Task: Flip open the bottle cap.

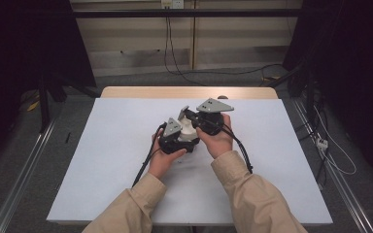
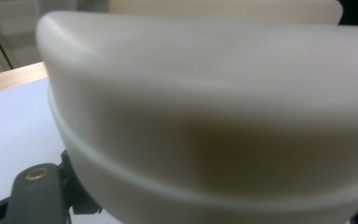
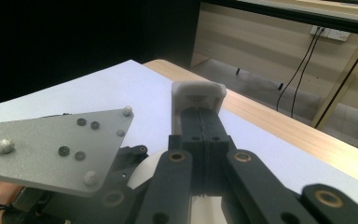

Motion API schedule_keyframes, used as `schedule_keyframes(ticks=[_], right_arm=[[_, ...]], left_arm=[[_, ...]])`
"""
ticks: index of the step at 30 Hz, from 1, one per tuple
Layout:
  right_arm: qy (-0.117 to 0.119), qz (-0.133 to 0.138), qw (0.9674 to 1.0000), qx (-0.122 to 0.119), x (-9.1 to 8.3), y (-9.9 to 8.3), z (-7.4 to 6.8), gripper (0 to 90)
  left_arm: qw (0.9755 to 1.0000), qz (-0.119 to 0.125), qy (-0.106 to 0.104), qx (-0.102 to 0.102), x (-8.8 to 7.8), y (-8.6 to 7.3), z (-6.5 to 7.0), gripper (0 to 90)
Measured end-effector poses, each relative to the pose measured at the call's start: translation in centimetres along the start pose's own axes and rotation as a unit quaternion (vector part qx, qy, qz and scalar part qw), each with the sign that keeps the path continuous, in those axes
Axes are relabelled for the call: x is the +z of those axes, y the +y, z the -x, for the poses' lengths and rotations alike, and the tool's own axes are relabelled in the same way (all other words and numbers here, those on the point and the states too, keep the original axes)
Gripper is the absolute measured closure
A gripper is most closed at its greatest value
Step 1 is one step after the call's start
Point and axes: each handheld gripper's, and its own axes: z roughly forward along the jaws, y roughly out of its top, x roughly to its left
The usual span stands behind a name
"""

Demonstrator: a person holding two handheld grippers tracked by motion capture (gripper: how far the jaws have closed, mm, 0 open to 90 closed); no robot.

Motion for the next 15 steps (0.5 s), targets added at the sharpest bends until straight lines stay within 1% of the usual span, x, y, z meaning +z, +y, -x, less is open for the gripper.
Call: schedule_keyframes(ticks=[5, 6, 10, 13, 15], right_arm=[[-0.001, 0.000, 1.0000, -0.002, 0.20, 0.16, -0.03, 90.0], [-0.001, 0.000, 1.0000, -0.002, 0.25, 0.18, -0.01, 90.0], [0.003, 0.002, 1.0000, 0.004, 0.45, 0.22, 0.11, 90.0], [0.000, -0.008, 1.0000, -0.005, 0.71, 0.08, 0.03, 90.0], [0.001, -0.007, 1.0000, -0.004, 0.84, 0.02, 0.03, 90.0]], left_arm=[[1.0000, 0.000, 0.000, 0.000, 0.01, 0.00, 0.00, 18.6], [1.0000, -0.001, 0.002, 0.004, -0.02, 0.01, -0.04, 18.6], [1.0000, -0.001, 0.001, 0.004, -0.01, 0.02, -0.03, 18.6], [1.0000, -0.001, 0.002, 0.004, -0.01, 0.02, -0.03, 18.6], [1.0000, -0.001, 0.002, 0.004, -0.01, 0.02, -0.03, 18.6]])
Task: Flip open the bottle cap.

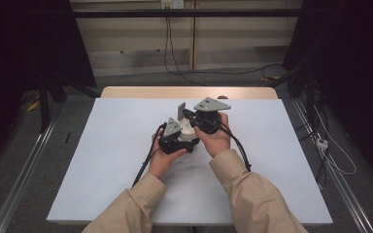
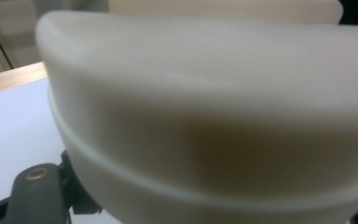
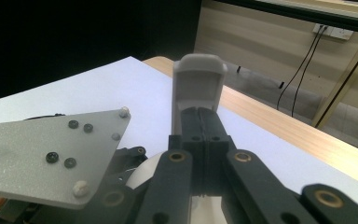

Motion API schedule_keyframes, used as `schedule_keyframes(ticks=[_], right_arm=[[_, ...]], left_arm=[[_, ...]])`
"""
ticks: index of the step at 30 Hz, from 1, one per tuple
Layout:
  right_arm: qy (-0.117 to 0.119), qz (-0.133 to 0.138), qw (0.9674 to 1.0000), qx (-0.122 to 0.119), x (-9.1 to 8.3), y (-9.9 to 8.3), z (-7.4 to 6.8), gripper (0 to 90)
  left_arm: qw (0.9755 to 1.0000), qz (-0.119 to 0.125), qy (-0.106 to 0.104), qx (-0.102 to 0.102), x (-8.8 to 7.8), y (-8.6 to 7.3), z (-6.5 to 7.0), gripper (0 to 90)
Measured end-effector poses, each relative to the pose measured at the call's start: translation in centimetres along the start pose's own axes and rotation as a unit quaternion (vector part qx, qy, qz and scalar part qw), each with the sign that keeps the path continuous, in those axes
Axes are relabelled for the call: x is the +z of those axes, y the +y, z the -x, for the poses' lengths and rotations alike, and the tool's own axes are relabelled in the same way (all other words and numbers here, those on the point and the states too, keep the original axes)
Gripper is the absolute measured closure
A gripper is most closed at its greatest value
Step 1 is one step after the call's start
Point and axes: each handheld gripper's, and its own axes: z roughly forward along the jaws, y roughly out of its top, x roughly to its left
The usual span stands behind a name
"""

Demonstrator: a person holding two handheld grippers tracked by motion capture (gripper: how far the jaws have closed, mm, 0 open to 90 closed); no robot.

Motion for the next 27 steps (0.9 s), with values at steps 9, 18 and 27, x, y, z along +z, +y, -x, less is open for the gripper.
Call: schedule_keyframes(ticks=[9, 18, 27], right_arm=[[0.003, 0.000, 1.0000, 0.003, 0.7, -0.2, 0.0, 90.0], [0.004, 0.000, 1.0000, 0.002, 1.3, -0.1, 0.0, 90.0], [0.004, 0.002, 1.0000, 0.003, 1.7, -0.2, 0.1, 90.0]], left_arm=[[1.0000, 0.000, 0.001, 0.000, 0.0, 0.0, 0.0, 18.6], [1.0000, 0.000, 0.000, 0.000, 0.0, 0.0, 0.0, 18.6], [1.0000, -0.001, 0.000, 0.000, 0.0, 0.0, 0.0, 18.6]])
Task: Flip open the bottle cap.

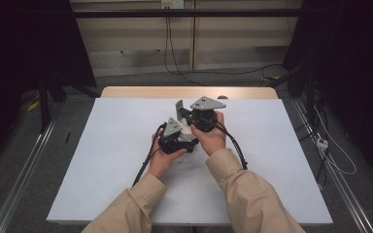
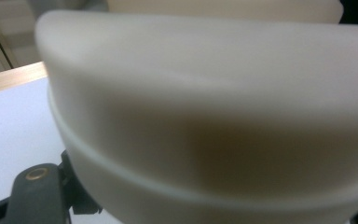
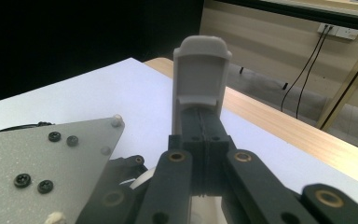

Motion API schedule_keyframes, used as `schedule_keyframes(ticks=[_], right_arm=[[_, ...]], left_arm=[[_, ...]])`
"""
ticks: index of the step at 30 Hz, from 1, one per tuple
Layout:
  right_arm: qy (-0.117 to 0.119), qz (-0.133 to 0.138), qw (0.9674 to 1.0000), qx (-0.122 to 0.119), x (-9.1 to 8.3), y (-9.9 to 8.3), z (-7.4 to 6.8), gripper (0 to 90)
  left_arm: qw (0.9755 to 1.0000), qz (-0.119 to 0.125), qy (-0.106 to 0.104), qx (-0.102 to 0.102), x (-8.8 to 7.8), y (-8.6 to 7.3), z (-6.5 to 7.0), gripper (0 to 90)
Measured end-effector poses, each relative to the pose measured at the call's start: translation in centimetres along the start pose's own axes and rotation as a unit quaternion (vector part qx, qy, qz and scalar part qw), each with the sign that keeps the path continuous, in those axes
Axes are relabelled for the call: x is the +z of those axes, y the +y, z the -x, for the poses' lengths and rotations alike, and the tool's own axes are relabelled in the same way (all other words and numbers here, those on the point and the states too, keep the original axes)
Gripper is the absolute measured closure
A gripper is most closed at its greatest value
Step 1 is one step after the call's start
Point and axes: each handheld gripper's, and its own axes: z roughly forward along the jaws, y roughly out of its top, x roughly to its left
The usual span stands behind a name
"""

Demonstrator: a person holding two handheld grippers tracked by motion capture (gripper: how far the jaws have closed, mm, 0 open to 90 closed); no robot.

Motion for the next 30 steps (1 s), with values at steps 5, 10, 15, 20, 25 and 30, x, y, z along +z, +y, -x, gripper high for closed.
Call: schedule_keyframes(ticks=[5, 10, 15, 20, 25, 30], right_arm=[[0.000, 0.003, 1.0000, 0.001, 0.2, 0.0, 0.0, 90.0], [-0.001, 0.002, 1.0000, 0.001, 0.5, -0.1, 0.0, 90.0], [-0.002, 0.001, 1.0000, -0.001, 0.7, 0.0, 0.0, 90.0], [-0.001, 0.000, 1.0000, 0.000, 0.8, -0.1, 0.1, 90.0], [-0.001, -0.002, 1.0000, 0.001, 0.9, -0.2, 0.3, 90.0], [-0.001, -0.003, 1.0000, -0.001, 1.1, -0.2, 0.3, 90.0]], left_arm=[[1.0000, 0.000, 0.000, 0.000, 0.0, 0.0, 0.0, 18.6], [1.0000, 0.000, 0.000, 0.000, 0.0, 0.0, 0.0, 18.6], [1.0000, 0.000, 0.000, 0.000, 0.0, 0.0, 0.0, 18.6], [1.0000, -0.001, 0.000, 0.000, 0.0, 0.0, 0.0, 18.6], [1.0000, 0.000, -0.001, -0.003, 0.0, 0.0, 0.0, 18.6], [1.0000, -0.001, -0.001, -0.003, 0.0, 0.0, 0.0, 18.6]])
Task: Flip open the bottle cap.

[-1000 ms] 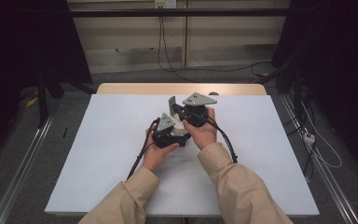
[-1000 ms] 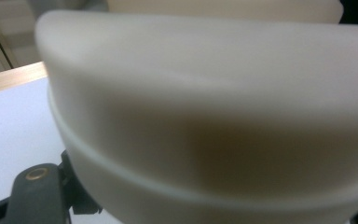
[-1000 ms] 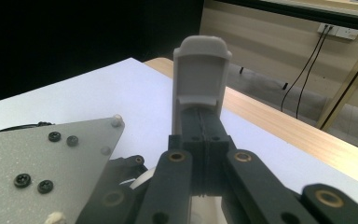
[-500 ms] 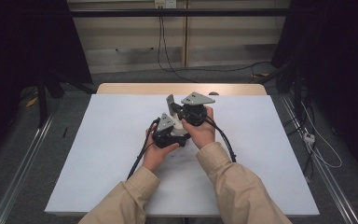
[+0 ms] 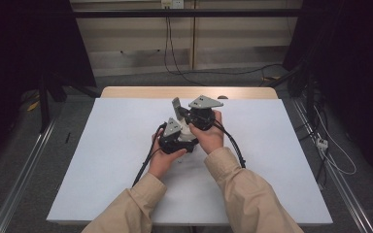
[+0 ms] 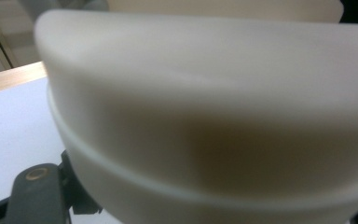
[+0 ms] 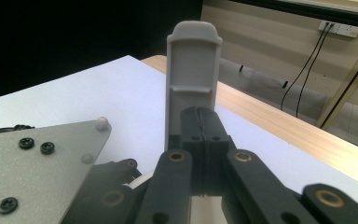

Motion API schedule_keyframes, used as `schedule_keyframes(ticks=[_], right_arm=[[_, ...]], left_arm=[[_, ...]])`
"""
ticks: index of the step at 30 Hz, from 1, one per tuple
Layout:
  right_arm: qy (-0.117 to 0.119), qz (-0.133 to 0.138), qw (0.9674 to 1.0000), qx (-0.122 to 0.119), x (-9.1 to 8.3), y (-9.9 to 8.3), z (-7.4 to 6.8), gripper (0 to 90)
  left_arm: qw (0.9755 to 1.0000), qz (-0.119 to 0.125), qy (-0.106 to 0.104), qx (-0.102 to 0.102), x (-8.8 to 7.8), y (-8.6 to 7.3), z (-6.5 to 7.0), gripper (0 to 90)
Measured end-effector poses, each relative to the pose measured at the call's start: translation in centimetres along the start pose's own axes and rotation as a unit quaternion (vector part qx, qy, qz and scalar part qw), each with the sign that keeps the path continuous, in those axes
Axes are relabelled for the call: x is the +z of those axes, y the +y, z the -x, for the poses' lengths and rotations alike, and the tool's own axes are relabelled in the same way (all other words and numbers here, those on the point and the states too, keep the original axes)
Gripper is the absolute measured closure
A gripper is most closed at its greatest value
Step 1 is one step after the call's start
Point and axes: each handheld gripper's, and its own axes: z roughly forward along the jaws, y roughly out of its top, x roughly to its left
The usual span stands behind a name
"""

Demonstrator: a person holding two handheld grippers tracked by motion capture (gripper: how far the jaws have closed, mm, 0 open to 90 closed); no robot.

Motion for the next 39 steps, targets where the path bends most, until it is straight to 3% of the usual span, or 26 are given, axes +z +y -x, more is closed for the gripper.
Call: schedule_keyframes(ticks=[23, 39], right_arm=[[0.007, -0.006, 0.9999, 0.003, 0.8, 0.1, 0.2, 90.0], [0.016, -0.009, 0.9997, 0.014, 1.3, -0.1, 0.4, 90.0]], left_arm=[[0.9999, 0.002, 0.002, -0.010, 0.0, 0.0, -0.1, 18.7], [1.0000, 0.000, 0.004, -0.003, 0.0, 0.0, 0.0, 18.8]])
